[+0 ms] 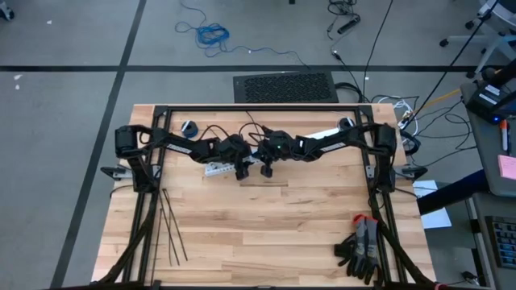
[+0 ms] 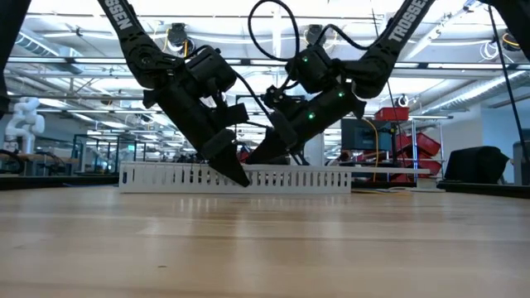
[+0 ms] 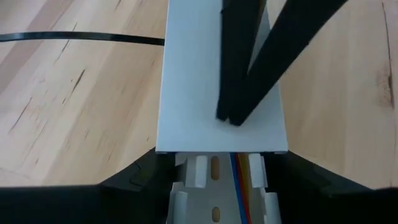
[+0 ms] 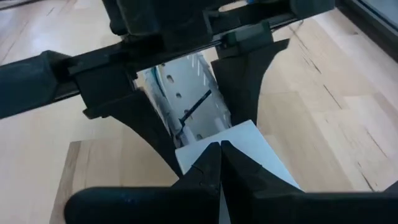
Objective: Ziptie cables
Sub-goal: Close the white cable duct
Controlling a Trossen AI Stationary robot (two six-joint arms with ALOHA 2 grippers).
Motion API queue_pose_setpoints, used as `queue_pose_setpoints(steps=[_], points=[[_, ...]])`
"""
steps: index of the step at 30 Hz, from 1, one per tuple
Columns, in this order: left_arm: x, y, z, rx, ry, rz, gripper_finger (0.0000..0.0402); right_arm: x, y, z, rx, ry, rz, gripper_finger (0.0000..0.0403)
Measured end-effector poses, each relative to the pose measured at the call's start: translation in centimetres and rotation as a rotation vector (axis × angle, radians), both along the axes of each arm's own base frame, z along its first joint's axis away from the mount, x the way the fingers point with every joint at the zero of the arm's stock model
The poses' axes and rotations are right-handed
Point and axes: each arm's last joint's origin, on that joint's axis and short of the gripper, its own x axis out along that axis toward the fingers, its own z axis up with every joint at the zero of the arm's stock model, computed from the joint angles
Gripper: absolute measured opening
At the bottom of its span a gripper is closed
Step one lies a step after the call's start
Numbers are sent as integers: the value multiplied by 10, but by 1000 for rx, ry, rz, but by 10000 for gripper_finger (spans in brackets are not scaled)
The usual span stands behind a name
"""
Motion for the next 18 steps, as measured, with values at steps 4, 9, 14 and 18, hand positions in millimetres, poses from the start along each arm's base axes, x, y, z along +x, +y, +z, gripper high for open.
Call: queue_pose_setpoints(steps=[4,9,14,18], points=[[1,0,0,1,-5,-6,206,-7,7,18,-20,28,35,0],[1,0,0,2,-3,-12,206,-15,8,34,-51,57,23,0],[1,-1,0,14,-1,-30,206,-17,3,22,-46,124,-6,0],[1,-1,0,-26,-6,-64,218,-14,-1,13,-26,125,-23,0]])
